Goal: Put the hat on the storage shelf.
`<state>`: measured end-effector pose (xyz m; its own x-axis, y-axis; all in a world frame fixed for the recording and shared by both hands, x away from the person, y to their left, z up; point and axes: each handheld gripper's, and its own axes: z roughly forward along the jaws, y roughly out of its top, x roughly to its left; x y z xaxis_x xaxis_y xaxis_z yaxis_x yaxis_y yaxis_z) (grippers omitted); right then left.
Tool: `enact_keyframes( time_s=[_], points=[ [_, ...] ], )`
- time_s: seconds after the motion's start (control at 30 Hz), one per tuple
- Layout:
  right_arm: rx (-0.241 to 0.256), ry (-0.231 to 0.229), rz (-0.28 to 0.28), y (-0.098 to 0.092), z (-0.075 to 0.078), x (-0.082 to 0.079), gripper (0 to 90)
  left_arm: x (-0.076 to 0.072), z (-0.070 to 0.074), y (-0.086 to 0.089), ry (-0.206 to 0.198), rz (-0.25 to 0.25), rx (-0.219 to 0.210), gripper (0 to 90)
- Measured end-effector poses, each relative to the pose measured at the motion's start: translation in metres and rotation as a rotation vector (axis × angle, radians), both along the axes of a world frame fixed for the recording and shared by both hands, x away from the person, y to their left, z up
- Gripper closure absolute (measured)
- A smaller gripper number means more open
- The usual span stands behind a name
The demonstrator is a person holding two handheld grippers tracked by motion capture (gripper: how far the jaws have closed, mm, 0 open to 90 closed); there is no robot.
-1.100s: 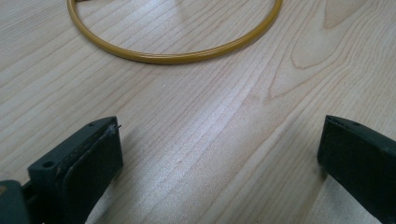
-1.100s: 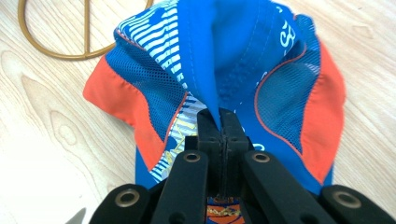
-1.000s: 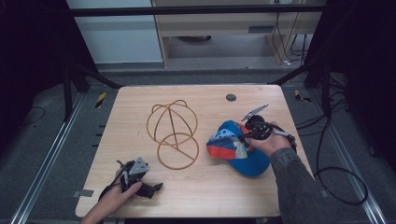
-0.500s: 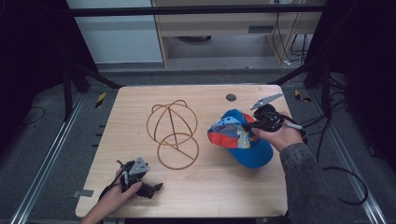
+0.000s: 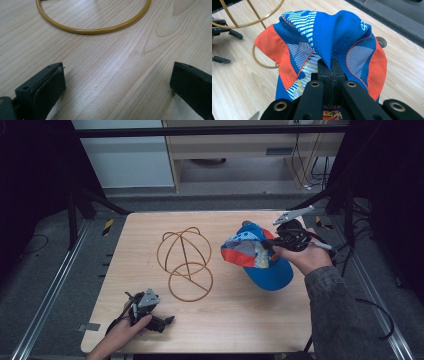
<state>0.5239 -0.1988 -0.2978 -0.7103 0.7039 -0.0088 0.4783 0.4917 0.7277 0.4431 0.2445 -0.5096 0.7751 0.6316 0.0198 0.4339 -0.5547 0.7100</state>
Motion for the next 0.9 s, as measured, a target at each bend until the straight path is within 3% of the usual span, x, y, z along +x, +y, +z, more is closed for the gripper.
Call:
enact_keyframes(
  time_s=[0.37, 0.6, 0.9],
  points=[
    [0.025, -0.033, 0.004, 0.003, 0.016, -0.006, 90.0, 0.0, 0.0, 0.0, 0.0, 0.0, 0.0, 0.0],
    [0.053, -0.096, 0.024, 0.011, 0.046, -0.014, 90.0, 0.0, 0.0, 0.0, 0.001, 0.0, 0.0, 0.0],
    [0.078, -0.149, 0.059, 0.039, 0.075, -0.003, 90.0, 0.0, 0.0, 0.0, 0.003, 0.0, 0.001, 0.0]
  ],
)
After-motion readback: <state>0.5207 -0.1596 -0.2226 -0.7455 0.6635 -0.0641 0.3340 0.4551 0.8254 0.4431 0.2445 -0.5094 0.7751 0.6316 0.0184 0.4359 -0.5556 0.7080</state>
